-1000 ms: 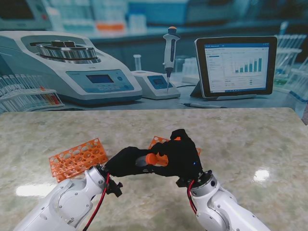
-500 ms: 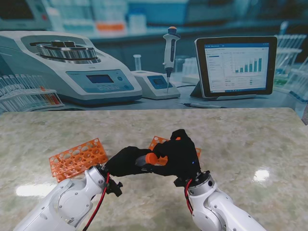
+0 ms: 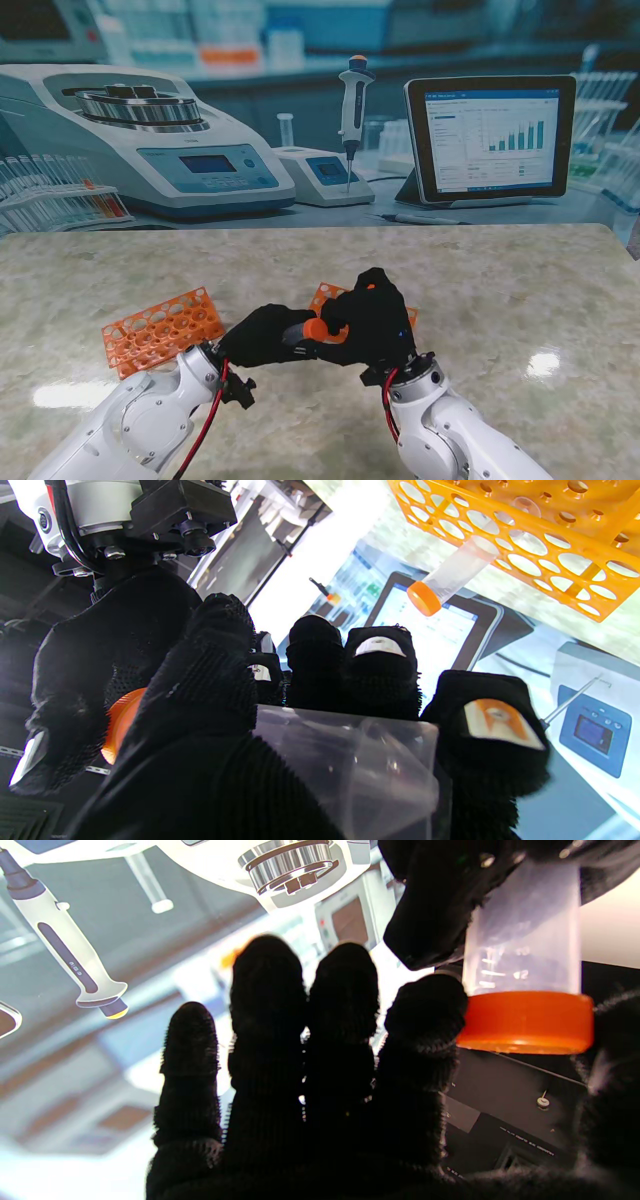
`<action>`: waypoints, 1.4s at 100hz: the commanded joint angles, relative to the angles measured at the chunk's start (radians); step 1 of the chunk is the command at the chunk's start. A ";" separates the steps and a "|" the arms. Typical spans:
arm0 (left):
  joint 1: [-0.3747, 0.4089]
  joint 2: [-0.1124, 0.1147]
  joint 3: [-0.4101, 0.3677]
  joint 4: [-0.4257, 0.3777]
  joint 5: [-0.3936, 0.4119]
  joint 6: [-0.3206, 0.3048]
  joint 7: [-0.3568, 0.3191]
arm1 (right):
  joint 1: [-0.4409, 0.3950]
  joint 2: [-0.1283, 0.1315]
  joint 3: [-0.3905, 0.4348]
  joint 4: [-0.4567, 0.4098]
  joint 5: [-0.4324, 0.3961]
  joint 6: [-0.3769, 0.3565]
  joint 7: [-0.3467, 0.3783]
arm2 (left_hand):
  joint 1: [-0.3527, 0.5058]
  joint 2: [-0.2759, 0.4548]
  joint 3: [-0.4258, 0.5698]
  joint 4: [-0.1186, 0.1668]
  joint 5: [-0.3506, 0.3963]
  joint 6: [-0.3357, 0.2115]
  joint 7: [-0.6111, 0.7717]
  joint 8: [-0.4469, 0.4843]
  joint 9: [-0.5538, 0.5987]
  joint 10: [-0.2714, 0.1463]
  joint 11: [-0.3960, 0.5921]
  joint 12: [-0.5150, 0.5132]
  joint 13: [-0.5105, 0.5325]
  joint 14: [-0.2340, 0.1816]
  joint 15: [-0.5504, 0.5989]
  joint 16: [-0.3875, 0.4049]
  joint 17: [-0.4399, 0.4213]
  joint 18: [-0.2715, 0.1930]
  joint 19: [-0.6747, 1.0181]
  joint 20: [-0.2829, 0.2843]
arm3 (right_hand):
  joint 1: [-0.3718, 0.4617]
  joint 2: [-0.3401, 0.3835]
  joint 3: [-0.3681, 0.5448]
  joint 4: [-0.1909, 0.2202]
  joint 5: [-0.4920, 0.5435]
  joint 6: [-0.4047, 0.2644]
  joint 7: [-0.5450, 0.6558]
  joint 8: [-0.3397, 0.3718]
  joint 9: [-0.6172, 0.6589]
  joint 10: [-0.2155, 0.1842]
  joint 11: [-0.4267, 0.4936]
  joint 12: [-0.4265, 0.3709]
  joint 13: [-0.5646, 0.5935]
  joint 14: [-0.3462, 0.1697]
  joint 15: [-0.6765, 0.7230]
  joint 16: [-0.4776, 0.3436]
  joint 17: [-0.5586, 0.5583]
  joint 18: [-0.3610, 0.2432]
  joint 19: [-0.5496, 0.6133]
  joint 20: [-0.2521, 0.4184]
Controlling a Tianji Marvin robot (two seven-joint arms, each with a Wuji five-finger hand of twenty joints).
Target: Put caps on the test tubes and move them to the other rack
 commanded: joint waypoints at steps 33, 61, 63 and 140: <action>0.003 -0.003 0.003 -0.006 0.003 -0.002 0.000 | -0.046 0.004 0.038 -0.031 -0.019 -0.049 -0.007 | 0.011 0.028 0.026 -0.005 0.019 -0.051 0.049 0.042 -0.007 -0.045 -0.004 0.005 0.019 -0.039 0.016 -0.010 0.038 -0.130 0.188 0.004 | -0.103 0.110 0.055 0.046 -0.264 0.051 -0.380 -0.131 -0.207 0.045 -0.297 -0.048 -0.154 0.023 -0.241 0.010 -0.089 0.020 -0.069 -0.001; 0.003 -0.003 0.004 -0.006 0.003 -0.002 0.001 | -0.079 0.012 0.068 -0.057 -0.047 -0.080 -0.025 | 0.013 0.028 0.026 -0.005 0.020 -0.051 0.049 0.042 -0.006 -0.044 -0.003 0.006 0.019 -0.039 0.016 -0.010 0.038 -0.130 0.188 0.004 | -0.108 0.112 0.062 0.046 -0.352 0.087 -0.486 -0.207 -0.273 0.054 -0.363 -0.074 -0.205 0.027 -0.289 -0.001 -0.096 0.018 -0.081 0.000; 0.003 -0.003 0.004 -0.006 0.003 -0.002 0.001 | -0.080 0.013 0.069 -0.058 -0.050 -0.082 -0.025 | 0.012 0.027 0.026 -0.005 0.020 -0.051 0.049 0.042 -0.007 -0.044 -0.003 0.006 0.019 -0.039 0.016 -0.010 0.038 -0.130 0.188 0.004 | -0.104 0.109 0.063 0.046 -0.360 0.089 -0.491 -0.211 -0.280 0.052 -0.369 -0.077 -0.210 0.027 -0.293 -0.002 -0.095 0.017 -0.080 0.001; 0.010 -0.004 0.000 -0.010 0.003 -0.017 0.008 | -0.033 0.032 0.031 -0.021 -0.099 -0.192 -0.027 | 0.012 0.027 0.026 -0.006 0.019 -0.049 0.049 0.042 -0.007 -0.044 -0.003 0.006 0.019 -0.039 0.016 -0.010 0.038 -0.130 0.188 0.004 | 0.530 -0.075 -0.203 0.082 -0.429 0.069 -0.451 -0.314 -0.330 0.065 -0.426 -0.143 -0.162 -0.020 -0.307 0.007 0.186 -0.097 0.026 -0.013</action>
